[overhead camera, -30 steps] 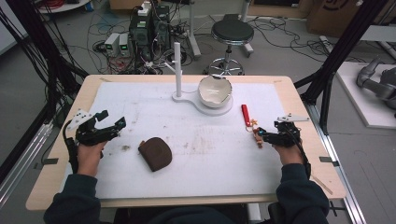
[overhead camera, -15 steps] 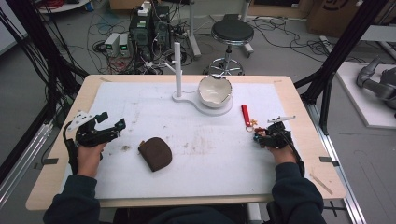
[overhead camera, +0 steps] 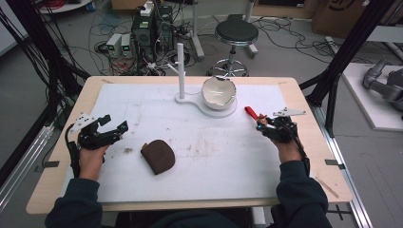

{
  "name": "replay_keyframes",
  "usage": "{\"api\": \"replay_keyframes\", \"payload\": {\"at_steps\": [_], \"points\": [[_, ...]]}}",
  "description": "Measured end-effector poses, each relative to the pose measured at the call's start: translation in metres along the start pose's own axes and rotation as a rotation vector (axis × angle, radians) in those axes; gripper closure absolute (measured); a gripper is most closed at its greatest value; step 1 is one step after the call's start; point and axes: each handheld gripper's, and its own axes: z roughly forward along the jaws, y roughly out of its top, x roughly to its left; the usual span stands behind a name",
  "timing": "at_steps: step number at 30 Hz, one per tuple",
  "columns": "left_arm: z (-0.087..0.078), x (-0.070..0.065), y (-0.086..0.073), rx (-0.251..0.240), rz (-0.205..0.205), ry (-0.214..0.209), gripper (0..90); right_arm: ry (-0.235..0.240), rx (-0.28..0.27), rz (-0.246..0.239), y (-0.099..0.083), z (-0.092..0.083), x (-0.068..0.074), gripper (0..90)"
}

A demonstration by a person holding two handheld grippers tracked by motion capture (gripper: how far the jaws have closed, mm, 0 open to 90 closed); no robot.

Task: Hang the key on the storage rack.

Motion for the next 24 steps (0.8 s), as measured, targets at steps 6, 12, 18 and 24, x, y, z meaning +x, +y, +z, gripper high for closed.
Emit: {"api": "replay_keyframes", "payload": {"at_steps": [6, 12, 18, 24], "points": [[0.000, 0.000, 0.000, -0.004, 0.000, -0.003, 17.6, 0.072, -0.141, 0.001, 0.028, -0.013, 0.004, 56.6], [0.000, 0.001, 0.000, -0.003, -0.001, -0.002, 17.6, 0.161, -0.195, -0.041, 0.064, -0.014, 0.011, 56.6], [0.000, 0.000, -0.001, -0.001, 0.002, -0.001, 17.6, 0.221, -0.214, -0.124, 0.098, -0.010, 0.027, 56.7], [0.000, 0.001, -0.001, 0.002, 0.002, -0.002, 17.6, 0.289, -0.239, -0.225, 0.150, 0.008, 0.058, 56.6]]}}
